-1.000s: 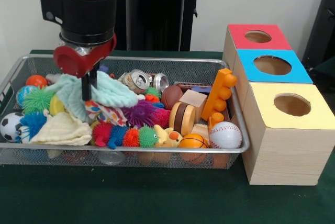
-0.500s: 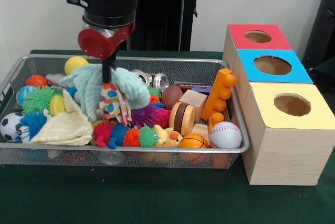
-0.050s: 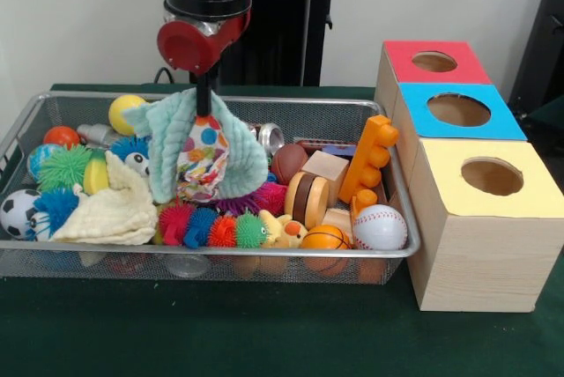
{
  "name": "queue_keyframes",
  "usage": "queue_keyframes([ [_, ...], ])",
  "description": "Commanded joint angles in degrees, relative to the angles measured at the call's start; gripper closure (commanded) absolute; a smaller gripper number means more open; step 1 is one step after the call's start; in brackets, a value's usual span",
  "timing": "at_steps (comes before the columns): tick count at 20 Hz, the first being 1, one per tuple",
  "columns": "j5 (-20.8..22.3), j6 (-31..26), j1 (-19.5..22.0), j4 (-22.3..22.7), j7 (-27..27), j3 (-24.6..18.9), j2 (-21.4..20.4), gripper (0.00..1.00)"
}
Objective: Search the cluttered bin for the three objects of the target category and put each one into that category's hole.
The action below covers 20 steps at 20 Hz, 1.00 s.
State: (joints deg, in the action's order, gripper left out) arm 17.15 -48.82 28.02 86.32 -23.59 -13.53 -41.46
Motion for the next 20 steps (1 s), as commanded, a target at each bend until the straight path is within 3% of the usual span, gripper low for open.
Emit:
queue_keyframes([
  [1, -5.3, -3.4, -1.1, 5.7, -13.7, -1.8, -1.8, 1.00],
  [10, -10.7, 0.5, -1.4, 6.9, -14.0, -2.1, -2.3, 1.00],
  [20, -9.5, 0.1, -3.1, 6.8, -14.4, 1.0, -1.3, 1.00],
])
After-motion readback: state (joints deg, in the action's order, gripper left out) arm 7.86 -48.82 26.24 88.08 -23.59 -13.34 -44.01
